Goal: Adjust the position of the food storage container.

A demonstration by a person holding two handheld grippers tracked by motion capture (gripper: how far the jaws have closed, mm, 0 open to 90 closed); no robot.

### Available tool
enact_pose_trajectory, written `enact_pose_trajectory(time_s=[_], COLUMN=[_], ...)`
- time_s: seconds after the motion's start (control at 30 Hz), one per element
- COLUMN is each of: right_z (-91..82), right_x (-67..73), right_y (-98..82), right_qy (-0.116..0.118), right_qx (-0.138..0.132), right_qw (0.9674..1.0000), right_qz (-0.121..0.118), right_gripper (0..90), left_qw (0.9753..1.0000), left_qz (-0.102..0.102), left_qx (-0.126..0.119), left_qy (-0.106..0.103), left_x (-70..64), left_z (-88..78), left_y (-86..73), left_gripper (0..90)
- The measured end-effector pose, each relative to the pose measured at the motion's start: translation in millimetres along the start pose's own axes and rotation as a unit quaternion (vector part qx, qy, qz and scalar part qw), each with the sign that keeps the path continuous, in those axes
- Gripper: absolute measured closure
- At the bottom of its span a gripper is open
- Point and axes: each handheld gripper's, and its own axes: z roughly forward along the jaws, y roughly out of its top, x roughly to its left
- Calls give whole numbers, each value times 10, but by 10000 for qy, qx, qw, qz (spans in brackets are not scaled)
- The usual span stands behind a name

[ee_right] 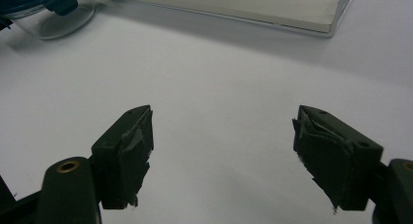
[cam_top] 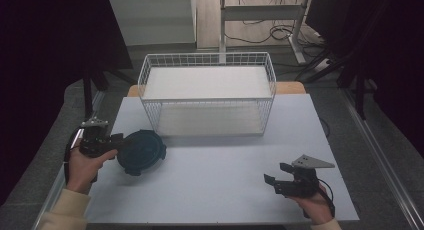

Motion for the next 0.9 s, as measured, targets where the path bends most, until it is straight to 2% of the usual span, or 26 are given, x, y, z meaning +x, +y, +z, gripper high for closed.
enact_pose_trajectory(time_s=[0.07, 0.1, 0.13, 0.17, 0.2, 0.23, 0.33, 0.5, 0.63, 0.7, 0.8, 0.9], right_z=[8, 12, 16, 20, 20, 22, 23, 34, 43, 47, 52, 57], right_x=[0, 1, 0, -2, -2, -4, -10, -24, -27, -28, -31, -33], right_y=[-3, -4, -5, -7, -7, -7, -7, -13, -19, -22, -23, -24], right_qy=[1, 9, 8, 1, 1, -1, -9, -14, -12, -8, -8, 25], right_qx=[17, 24, 32, 38, 38, 50, 55, 72, 107, 119, 123, 109], right_qw=[10000, 10000, 10000, 10000, 10000, 10000, 10000, 10000, 9999, 9999, 9999, 9999], right_qz=[-15, -13, -18, -24, -24, -17, -12, -10, 12, 8, 4, 8], right_gripper=[220, 220, 220, 220, 220, 220, 220, 220, 220, 220, 219, 219], left_qw=[10000, 9999, 9999, 9996, 9996, 9993, 9991, 9977, 9973, 9965, 9962, 9945], left_qz=[-45, -74, -91, -105, -105, -144, -186, -250, -308, -296, -315, -127], left_qx=[46, 58, 114, 192, 192, 237, 275, 441, 498, 568, 600, 841], left_qy=[41, 58, 89, 185, 185, 243, 274, 451, 446, 545, 552, 608], left_x=[52, 77, 106, 157, 157, 208, 253, 393, 463, 514, 545, 535], left_z=[22, 37, 51, 81, 81, 108, 141, 227, 289, 353, 398, 521], left_y=[9, 14, 22, 40, 40, 59, 76, 134, 146, 157, 157, 149], left_gripper=[643, 643, 682, 771, 804, 831, 887, 900, 900, 900, 900, 900])
